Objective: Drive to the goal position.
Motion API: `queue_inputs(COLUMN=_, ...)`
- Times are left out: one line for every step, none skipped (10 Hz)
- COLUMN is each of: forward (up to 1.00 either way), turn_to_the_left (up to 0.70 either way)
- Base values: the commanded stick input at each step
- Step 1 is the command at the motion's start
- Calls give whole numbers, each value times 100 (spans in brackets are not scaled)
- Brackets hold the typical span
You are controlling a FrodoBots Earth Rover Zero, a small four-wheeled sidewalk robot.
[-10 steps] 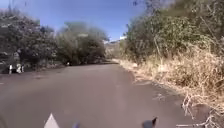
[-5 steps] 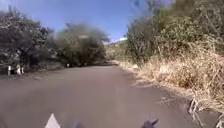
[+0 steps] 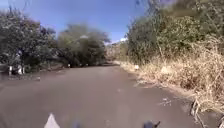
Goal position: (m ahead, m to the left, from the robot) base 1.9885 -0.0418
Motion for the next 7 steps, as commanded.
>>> queue_inputs(forward=50, turn_to_the_left=0)
queue_inputs(forward=50, turn_to_the_left=0)
queue_inputs(forward=50, turn_to_the_left=0)
queue_inputs(forward=50, turn_to_the_left=0)
queue_inputs(forward=50, turn_to_the_left=0)
queue_inputs(forward=50, turn_to_the_left=0)
queue_inputs(forward=50, turn_to_the_left=0)
